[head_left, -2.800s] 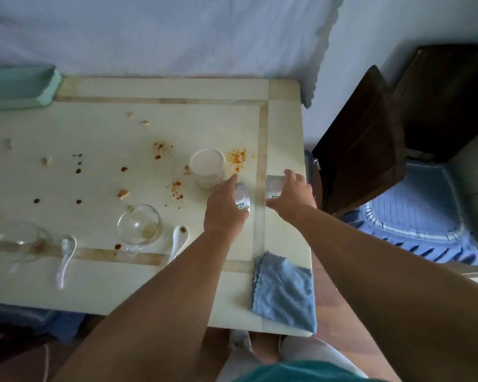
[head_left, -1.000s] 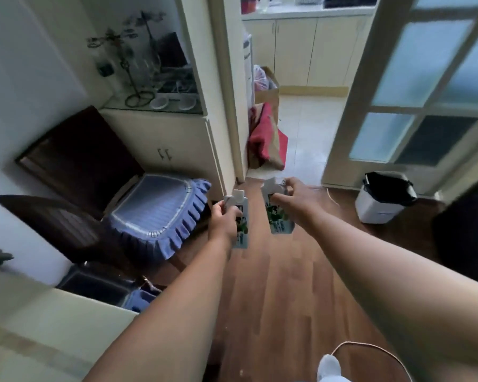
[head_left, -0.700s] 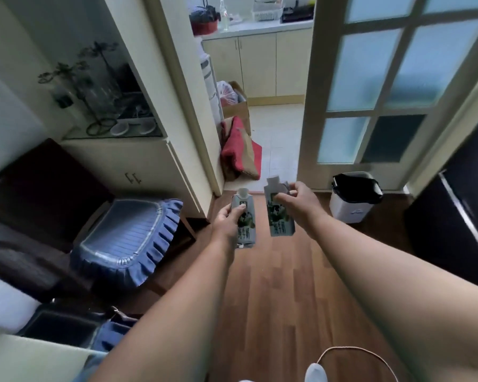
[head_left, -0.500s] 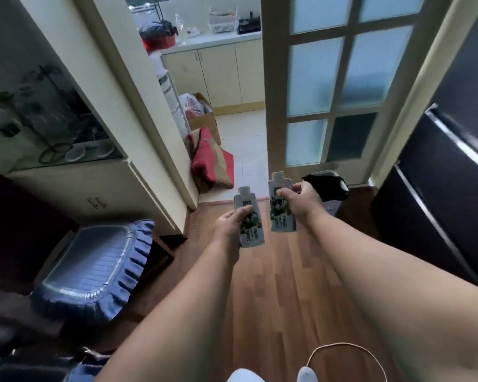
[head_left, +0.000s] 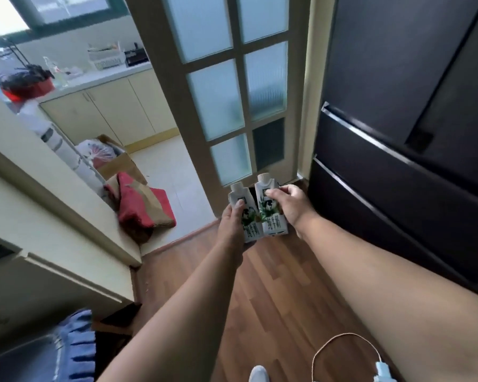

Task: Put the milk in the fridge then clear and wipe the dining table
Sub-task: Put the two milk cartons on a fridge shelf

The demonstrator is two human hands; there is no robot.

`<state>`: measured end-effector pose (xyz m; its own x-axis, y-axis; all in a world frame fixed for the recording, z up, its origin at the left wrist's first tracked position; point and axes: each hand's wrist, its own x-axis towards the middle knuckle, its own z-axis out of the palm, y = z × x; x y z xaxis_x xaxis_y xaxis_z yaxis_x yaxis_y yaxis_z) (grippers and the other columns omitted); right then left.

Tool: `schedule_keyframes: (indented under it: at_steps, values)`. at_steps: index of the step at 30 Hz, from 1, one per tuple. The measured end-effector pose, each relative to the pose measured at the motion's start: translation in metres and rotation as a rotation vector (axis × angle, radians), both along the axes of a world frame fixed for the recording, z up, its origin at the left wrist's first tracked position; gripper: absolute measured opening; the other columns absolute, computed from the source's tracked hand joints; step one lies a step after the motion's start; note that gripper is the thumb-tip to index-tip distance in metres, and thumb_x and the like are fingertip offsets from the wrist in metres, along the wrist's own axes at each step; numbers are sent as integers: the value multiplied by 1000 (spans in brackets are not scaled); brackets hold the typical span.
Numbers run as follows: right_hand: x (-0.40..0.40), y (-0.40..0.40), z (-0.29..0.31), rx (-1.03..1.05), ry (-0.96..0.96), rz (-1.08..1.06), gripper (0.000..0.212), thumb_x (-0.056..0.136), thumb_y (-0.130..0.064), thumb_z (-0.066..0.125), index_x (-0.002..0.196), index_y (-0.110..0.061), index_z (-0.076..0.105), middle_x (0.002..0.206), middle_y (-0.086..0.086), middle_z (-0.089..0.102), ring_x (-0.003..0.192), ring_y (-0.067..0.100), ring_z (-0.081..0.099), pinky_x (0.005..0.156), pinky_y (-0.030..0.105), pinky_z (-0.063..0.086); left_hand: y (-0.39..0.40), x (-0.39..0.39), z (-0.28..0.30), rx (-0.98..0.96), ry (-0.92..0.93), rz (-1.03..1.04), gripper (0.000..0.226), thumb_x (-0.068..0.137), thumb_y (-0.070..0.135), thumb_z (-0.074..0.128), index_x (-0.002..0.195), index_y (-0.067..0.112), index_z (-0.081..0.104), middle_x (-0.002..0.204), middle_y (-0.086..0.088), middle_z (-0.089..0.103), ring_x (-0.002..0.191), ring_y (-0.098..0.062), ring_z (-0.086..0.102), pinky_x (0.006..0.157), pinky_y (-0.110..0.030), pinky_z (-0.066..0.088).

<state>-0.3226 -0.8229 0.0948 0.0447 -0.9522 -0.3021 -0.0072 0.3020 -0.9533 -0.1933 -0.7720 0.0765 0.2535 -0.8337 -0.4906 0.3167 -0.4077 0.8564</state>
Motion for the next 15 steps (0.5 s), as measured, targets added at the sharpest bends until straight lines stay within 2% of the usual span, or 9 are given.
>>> schedule_keyframes:
  at_steps: [1,3,6,8,11,13,15]
  values:
    - [2,-6,0,3,-16,-36,20,88,-23,69,98,-11,57,94,12,67,76,22,64,68,34,55,-9,3,3,-3,-1,-49,31,98,46,48,123,29,53,114,-7,64,101,-28,63,81,-42,57]
    - [6,-16,0,1,-30,-94,23,86,-27,70,99,-12,57,94,14,67,79,26,64,74,41,56,-28,9,4,-21,3,-163,25,98,41,50,120,30,56,113,-6,67,98,-26,65,73,-37,57]
    - [7,-27,-2,4,-41,-190,33,72,-42,72,88,-17,57,92,13,66,83,27,62,82,46,54,-50,14,6,-32,30,-319,19,91,21,60,110,23,62,102,-8,73,89,-24,69,74,-35,56]
    - [5,-33,-3,-8,-47,-251,27,76,-39,72,84,-18,55,89,10,64,82,25,59,79,40,50,-61,14,4,-33,56,-382,22,86,11,62,107,19,64,99,-11,74,87,-25,71,79,-37,55]
    - [-3,-38,-5,-18,-58,-313,16,88,-27,67,86,-17,55,84,3,62,81,20,56,78,34,45,-74,9,1,-65,75,-492,37,78,8,65,113,19,62,114,-16,70,104,-33,68,90,-48,53]
    - [-13,-42,-5,-17,-82,-362,13,92,-26,63,90,-16,55,84,2,60,78,16,55,68,29,43,-83,3,1,-76,99,-535,41,73,12,68,113,19,63,117,-16,69,110,-35,65,95,-50,52]
    - [-25,-48,-1,-19,-100,-406,14,94,-25,61,99,-12,57,86,1,60,74,10,53,60,26,37,-96,-6,5,-95,121,-553,33,77,10,70,109,16,66,114,-17,70,108,-35,65,94,-47,54]
